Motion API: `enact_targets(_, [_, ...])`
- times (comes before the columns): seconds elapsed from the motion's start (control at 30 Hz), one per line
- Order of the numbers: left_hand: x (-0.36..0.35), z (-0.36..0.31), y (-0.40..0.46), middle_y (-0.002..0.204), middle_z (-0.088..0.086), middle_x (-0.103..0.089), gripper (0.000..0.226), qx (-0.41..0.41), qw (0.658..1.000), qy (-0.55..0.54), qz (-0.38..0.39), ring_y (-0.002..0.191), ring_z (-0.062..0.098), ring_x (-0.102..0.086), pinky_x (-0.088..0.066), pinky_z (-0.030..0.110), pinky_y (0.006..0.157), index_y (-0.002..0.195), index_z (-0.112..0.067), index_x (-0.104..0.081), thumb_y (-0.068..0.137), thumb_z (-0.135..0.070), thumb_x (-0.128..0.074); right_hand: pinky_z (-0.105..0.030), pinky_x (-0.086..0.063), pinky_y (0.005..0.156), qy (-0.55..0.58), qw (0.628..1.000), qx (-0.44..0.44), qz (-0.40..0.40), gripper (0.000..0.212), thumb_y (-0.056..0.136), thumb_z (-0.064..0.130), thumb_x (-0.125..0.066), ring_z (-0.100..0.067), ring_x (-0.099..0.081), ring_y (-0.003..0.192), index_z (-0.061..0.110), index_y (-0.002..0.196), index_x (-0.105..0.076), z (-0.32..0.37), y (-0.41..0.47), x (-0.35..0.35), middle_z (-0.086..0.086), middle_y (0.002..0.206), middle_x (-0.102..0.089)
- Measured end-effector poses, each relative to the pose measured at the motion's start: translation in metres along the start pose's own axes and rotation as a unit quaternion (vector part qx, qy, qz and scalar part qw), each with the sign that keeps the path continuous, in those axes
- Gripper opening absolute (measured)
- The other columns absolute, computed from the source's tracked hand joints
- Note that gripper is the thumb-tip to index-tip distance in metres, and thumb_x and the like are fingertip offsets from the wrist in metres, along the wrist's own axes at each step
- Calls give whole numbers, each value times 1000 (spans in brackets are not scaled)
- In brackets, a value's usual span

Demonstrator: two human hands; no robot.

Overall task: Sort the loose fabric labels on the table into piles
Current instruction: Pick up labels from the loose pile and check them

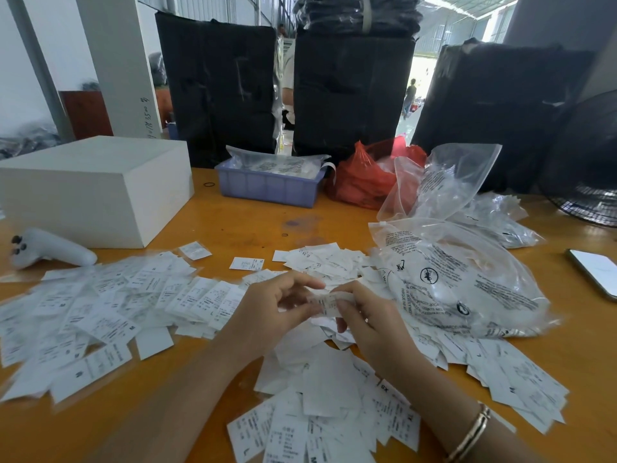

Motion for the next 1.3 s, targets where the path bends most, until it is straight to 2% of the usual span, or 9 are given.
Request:
enact_targets(0.13, [-6,3,0,86,-18,-71,30,14,1000,-14,10,81,4,-68,-54,16,69,98,-43,-61,69,-38,-70,-12,-35,46,16,1000,-23,8,22,97,20,-46,0,-50,49,42,99,-46,0,-1,-8,5,63,-60])
enact_targets(0.3, [3,13,2,79,-3,-70,31,46,997,-50,-38,73,3,-66,-51,14,65,96,-41,-65,75,-22,-76,-25,-46,56,82,991,-63,-86,21,93,17,-57,-4,-58,62,37,87,-53,-8,-1,9,13,70,-66])
enact_targets(0.43, [-2,10,1,63,-7,-60,29,33,999,3,-15,55,-1,-51,-42,10,53,98,-43,-61,79,-24,-73,-9,-40,53,68,995,-65,-32,25,90,8,-60,3,-56,63,32,83,-61,-2,-1,-5,5,72,-65])
enact_targets(0.57, [1,12,2,65,1,-60,35,34,999,25,-12,55,11,-52,-43,19,53,95,-52,-61,79,-24,-74,-11,-45,57,180,974,-135,29,26,91,1,-51,-5,-54,67,24,85,-64,-7,0,-15,-9,83,-62])
enact_targets(0.73, [4,15,2,77,-5,-68,33,36,998,44,-18,71,17,-62,-52,25,64,91,-55,-62,78,-27,-74,-15,-35,45,223,954,-185,70,41,84,-12,-39,-4,-42,47,19,82,-64,-9,3,-22,-1,73,-52])
enact_targets(0.93, [24,14,3,82,-25,-65,26,36,993,71,-91,76,-7,-57,-46,7,60,94,-46,-60,86,-22,-66,-14,-39,51,96,988,-122,28,46,91,-4,-46,-3,-45,63,40,91,-60,-5,23,3,7,91,-55])
enact_targets(1.03, [46,19,1,81,-19,-63,22,52,977,108,-174,72,-4,-55,-45,9,54,95,-38,-62,90,-17,-61,-16,-38,45,109,980,-133,-102,34,94,4,-48,-2,-44,54,35,93,-62,-14,38,49,7,89,-60])
enact_targets(1.17, [75,26,-5,89,-6,-64,16,91,934,211,-273,65,2,-52,-34,10,50,101,-21,-66,91,-11,-59,-11,-31,36,-27,957,-128,-259,28,93,2,-46,-1,-42,42,21,99,-66,-41,53,116,8,93,-60])
enact_targets(1.3, [86,32,-8,102,2,-65,21,120,905,295,-280,73,10,-55,-35,14,53,108,-16,-65,90,-9,-59,-25,-44,67,-236,920,-242,-197,36,90,3,-45,-18,-61,88,18,116,-63,-98,54,143,-4,118,-63])
Point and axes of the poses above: each hand's wrist, its own y-axis towards the middle knuckle, its own x-axis out of the back of the hand, z = x × y, the point moved 8 cm from there along y, towards the middle knuckle
